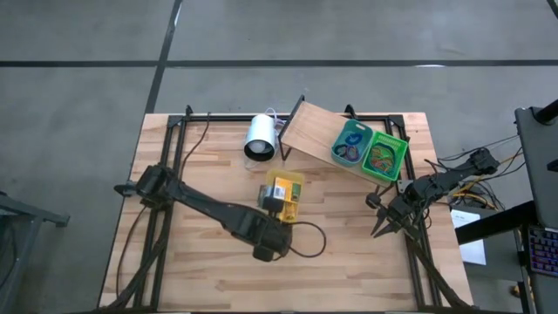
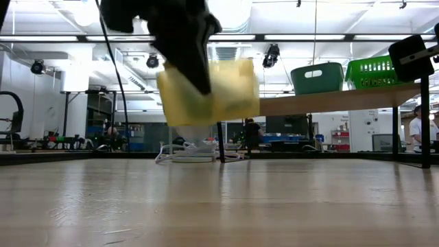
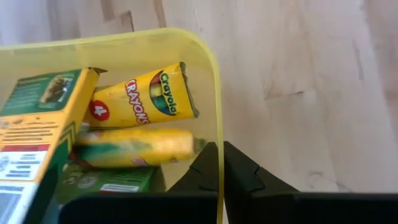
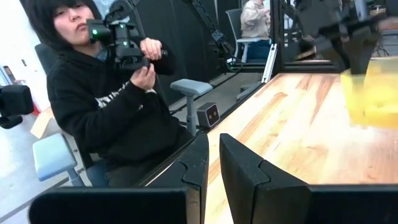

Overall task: Pick & Place Office Desk Supplies
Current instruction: Put the yellow bin on the shelf

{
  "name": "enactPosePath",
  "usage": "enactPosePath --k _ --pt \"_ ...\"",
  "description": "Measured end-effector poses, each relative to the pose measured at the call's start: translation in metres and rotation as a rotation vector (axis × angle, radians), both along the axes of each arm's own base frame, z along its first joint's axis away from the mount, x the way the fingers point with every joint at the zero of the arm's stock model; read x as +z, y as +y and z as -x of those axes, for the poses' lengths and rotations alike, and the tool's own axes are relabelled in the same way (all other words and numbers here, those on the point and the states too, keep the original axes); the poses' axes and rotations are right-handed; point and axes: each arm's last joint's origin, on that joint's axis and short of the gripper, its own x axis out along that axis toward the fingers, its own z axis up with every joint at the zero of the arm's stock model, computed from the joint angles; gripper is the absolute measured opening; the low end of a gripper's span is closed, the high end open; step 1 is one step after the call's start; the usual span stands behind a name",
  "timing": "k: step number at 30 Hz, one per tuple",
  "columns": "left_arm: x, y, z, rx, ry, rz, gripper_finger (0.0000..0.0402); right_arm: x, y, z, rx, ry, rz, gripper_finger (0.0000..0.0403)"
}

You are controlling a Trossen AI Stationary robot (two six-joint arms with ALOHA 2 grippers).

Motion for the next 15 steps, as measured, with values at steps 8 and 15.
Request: enactPosePath --k 8,15 --pt "0.040 0.006 -0.006 -0.137 0.051 -0.008 0.0003 0.000 0.000 0.000 0.000 0.000 0.000 0.0038" --pt "0.061 0.032 -0.012 -0.187 0.086 0.023 0.0003 0.000 0.000 0.000 0.000 0.000 0.000 0.0038"
